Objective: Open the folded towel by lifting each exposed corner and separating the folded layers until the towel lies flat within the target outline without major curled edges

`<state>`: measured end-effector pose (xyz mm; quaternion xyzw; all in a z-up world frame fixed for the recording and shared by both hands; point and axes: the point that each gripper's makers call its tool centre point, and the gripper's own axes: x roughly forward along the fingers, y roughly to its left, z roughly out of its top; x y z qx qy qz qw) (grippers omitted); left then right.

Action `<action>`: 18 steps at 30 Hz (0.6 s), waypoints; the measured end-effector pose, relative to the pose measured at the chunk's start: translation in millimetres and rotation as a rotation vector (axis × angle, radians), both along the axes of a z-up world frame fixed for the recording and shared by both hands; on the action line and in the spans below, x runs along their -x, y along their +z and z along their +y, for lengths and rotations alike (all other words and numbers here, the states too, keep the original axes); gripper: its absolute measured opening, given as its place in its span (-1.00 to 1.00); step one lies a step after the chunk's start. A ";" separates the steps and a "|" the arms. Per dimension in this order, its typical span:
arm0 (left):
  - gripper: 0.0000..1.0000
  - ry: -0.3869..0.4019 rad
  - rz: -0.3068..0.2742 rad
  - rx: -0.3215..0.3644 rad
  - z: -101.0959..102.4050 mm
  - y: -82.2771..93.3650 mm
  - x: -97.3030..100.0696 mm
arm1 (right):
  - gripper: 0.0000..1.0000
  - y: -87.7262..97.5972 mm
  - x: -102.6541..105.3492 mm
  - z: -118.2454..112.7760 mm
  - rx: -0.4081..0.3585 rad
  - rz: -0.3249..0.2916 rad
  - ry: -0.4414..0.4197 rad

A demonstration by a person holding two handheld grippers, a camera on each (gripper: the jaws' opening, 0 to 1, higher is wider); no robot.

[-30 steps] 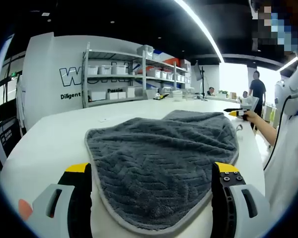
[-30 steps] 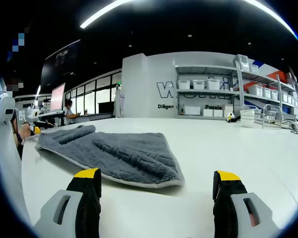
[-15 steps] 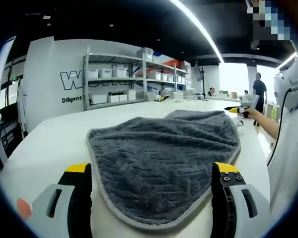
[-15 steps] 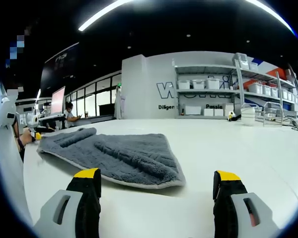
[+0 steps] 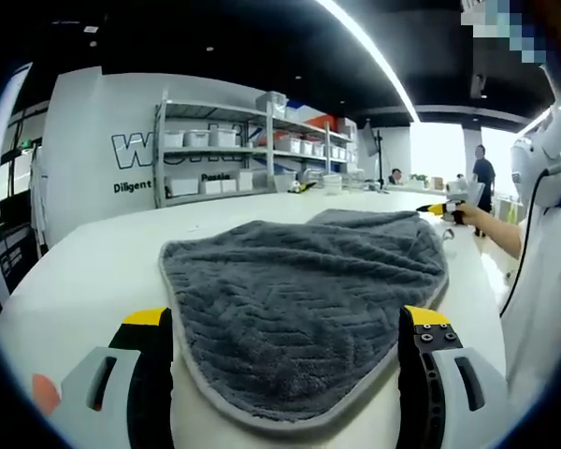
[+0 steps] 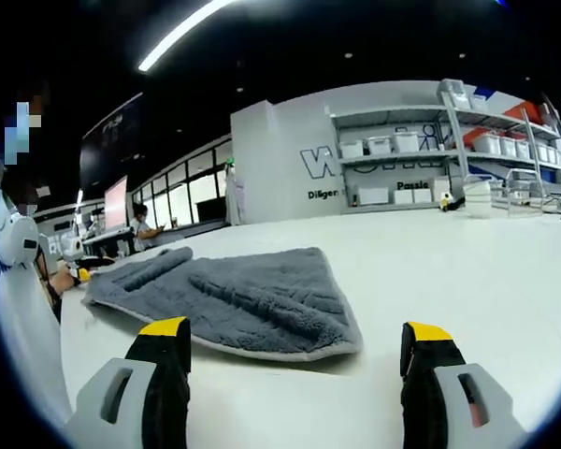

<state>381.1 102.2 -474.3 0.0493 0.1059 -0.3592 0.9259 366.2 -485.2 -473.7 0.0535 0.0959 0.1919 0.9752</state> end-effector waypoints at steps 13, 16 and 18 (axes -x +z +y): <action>0.98 -0.002 -0.004 -0.006 0.3 -0.1 -0.3 | 0.76 40.4 -57.2 18.6 0.179 0.071 0.080; 0.98 0.000 -0.004 -0.010 1.5 -0.2 -1.0 | 0.76 52.5 -79.8 30.8 0.278 0.109 0.143; 0.98 0.002 -0.009 -0.011 1.8 0.3 -1.1 | 0.78 58.3 -93.1 40.6 0.322 0.129 0.186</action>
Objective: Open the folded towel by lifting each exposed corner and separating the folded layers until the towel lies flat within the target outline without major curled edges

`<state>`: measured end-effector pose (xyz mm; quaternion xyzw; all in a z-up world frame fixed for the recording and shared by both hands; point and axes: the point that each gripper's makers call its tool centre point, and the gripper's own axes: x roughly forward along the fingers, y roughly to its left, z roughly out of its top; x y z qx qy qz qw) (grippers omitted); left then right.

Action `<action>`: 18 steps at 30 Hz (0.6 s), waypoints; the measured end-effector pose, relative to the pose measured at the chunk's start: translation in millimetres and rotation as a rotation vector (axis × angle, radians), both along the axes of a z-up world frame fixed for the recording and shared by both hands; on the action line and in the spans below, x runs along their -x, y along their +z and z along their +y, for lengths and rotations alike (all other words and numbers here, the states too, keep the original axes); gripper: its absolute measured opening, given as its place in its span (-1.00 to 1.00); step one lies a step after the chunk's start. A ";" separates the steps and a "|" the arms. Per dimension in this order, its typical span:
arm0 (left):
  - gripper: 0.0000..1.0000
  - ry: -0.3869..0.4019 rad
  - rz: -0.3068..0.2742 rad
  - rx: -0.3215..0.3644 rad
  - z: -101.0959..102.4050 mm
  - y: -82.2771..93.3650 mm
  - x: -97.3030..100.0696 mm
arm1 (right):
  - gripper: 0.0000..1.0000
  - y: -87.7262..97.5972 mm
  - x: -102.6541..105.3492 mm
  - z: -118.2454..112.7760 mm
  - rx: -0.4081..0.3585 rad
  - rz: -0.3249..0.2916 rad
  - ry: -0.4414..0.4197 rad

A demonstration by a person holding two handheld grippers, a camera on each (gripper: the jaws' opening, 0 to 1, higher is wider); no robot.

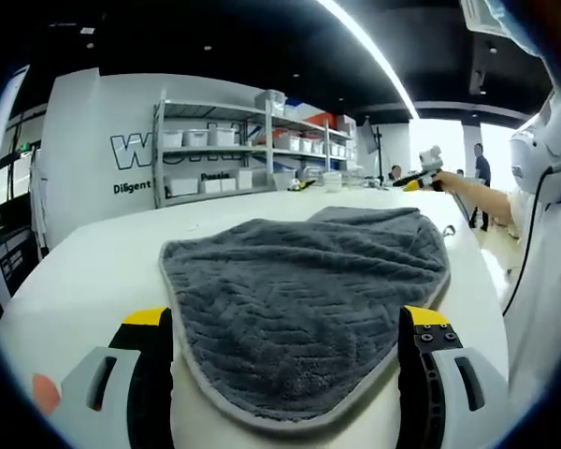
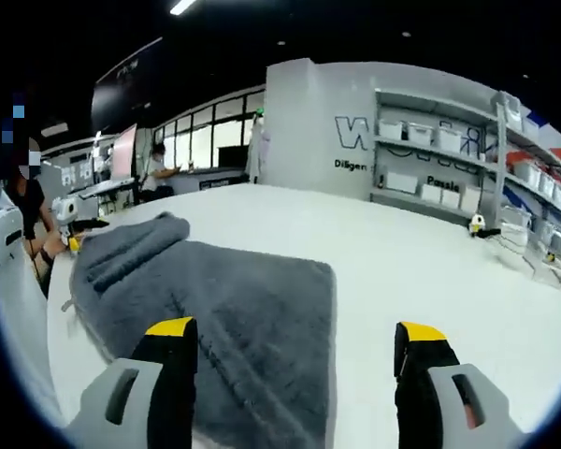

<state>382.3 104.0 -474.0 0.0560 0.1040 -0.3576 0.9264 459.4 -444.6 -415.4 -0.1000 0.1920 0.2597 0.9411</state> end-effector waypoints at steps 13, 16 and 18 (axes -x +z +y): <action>0.98 0.007 0.002 -0.013 1.4 -1.4 -1.9 | 0.82 -6.7 -75.3 62.7 0.137 0.119 0.158; 0.98 0.007 0.004 -0.018 1.4 -2.2 -2.4 | 0.78 -17.0 -87.0 71.2 0.145 0.148 0.174; 0.98 0.011 0.006 -0.024 1.8 -3.0 -3.2 | 0.71 -25.3 -97.8 74.6 0.132 0.173 0.164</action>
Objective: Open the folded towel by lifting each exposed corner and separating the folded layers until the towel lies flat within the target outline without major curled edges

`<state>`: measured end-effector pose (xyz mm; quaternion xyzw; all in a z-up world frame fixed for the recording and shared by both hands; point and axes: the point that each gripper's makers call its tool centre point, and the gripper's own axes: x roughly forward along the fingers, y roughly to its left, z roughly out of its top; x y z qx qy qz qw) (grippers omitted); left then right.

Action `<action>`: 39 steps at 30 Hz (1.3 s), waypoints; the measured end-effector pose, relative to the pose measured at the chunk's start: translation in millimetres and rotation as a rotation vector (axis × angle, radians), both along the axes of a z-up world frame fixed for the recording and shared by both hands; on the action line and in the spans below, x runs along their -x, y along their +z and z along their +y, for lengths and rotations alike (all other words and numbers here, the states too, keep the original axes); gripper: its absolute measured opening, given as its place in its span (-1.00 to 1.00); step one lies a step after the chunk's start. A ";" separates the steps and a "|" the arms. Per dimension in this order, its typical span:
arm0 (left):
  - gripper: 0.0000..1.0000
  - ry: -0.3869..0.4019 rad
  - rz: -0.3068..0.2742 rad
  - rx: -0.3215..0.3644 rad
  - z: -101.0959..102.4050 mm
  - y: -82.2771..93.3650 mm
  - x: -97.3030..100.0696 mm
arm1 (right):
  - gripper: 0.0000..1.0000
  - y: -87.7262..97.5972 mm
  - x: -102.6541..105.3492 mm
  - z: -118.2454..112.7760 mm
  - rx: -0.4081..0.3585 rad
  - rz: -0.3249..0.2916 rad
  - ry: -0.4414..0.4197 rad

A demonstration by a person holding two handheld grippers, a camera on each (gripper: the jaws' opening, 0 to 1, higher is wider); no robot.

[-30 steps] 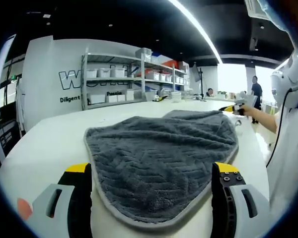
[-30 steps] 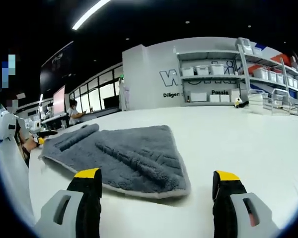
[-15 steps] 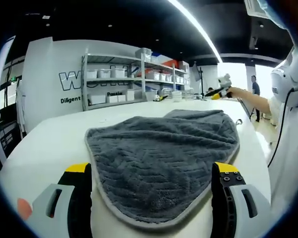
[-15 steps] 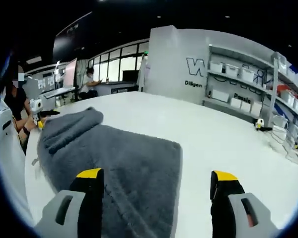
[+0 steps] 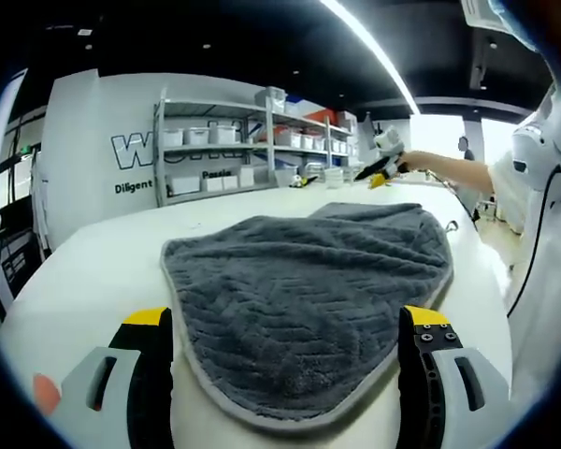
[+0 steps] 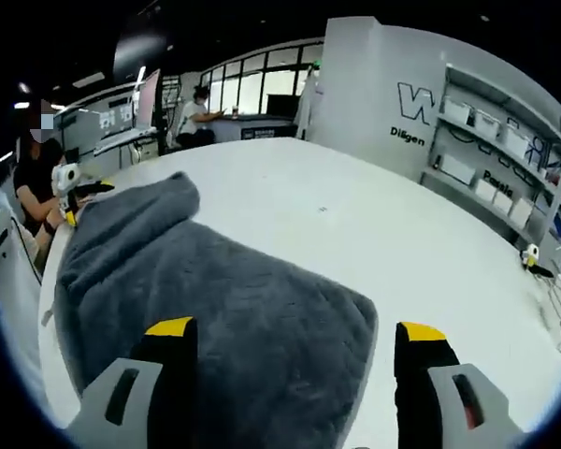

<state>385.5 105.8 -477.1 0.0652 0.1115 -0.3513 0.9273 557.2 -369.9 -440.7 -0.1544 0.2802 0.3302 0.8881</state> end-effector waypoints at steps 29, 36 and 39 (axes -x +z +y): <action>0.98 0.005 0.005 -0.001 4.1 0.3 -4.4 | -0.11 -58.0 -41.4 11.8 -0.040 0.077 -0.136; 0.98 0.006 0.006 -0.002 4.2 -0.1 -3.8 | -0.30 -57.5 -42.2 8.4 -0.046 0.054 -0.166; 0.98 0.005 0.007 -0.002 4.1 -0.3 -3.6 | -0.42 -57.5 -42.9 5.6 -0.045 0.046 -0.180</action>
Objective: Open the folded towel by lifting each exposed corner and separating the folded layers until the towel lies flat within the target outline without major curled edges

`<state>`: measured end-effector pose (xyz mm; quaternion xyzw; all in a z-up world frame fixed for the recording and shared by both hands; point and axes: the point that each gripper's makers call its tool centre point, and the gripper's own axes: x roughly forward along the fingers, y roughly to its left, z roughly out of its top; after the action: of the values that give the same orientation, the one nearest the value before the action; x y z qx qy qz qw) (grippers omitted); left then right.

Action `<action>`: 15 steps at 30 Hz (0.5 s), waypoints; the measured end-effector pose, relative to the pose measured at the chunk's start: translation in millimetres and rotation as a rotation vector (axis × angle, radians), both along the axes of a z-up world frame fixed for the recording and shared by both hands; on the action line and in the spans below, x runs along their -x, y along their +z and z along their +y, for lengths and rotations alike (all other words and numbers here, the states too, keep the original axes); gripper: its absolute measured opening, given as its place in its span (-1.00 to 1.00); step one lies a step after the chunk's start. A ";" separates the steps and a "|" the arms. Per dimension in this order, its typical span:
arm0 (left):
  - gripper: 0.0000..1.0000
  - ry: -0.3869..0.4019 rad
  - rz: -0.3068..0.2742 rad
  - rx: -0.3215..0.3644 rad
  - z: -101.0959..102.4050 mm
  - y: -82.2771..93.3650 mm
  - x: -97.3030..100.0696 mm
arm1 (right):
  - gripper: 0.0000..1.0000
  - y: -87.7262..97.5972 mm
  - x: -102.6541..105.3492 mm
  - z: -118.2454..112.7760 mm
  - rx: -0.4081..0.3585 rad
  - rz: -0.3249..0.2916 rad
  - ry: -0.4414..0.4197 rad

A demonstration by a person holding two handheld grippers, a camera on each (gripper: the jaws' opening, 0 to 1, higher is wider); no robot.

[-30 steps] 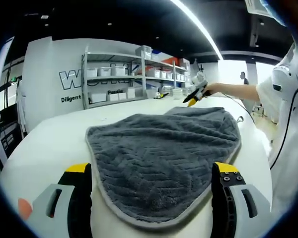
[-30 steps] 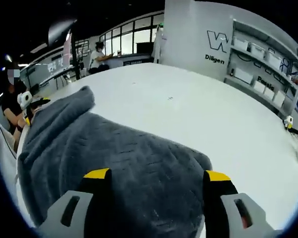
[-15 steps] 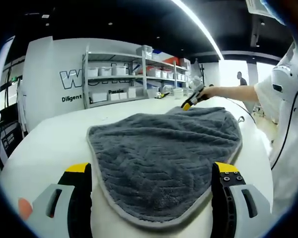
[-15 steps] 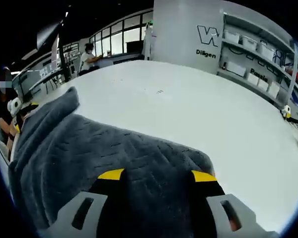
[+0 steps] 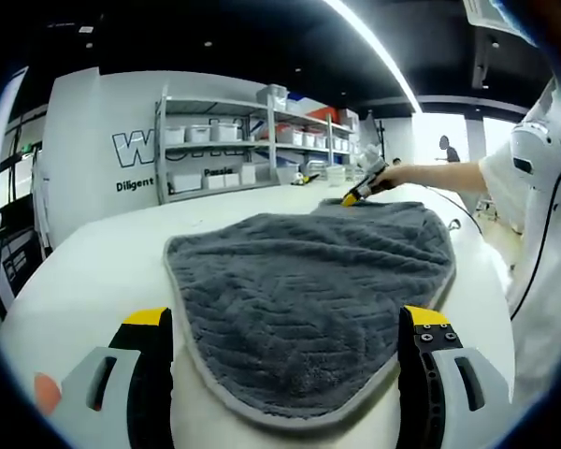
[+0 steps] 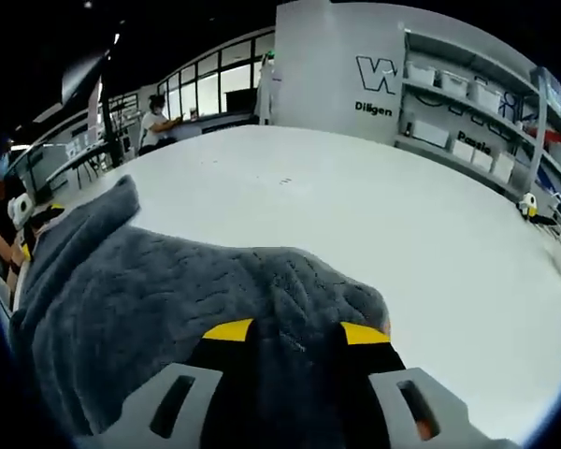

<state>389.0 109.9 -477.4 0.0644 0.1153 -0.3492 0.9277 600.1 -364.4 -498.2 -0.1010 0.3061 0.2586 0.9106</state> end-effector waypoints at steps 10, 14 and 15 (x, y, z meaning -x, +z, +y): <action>0.98 0.003 0.004 -0.006 0.2 -1.5 0.3 | -0.48 1.2 -2.2 -19.1 0.092 -0.034 -0.053; 0.98 0.005 0.004 -0.007 0.4 -1.9 0.3 | -0.50 1.0 -2.9 -39.2 0.139 -0.041 -0.114; 0.98 0.006 0.004 -0.008 0.4 -2.0 0.4 | -0.50 0.8 -3.2 -42.7 0.141 -0.043 -0.125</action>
<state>388.6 110.3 -479.3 0.0671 0.1186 -0.3463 0.9282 603.3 -407.1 -497.4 -0.1511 0.3094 0.1768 0.9221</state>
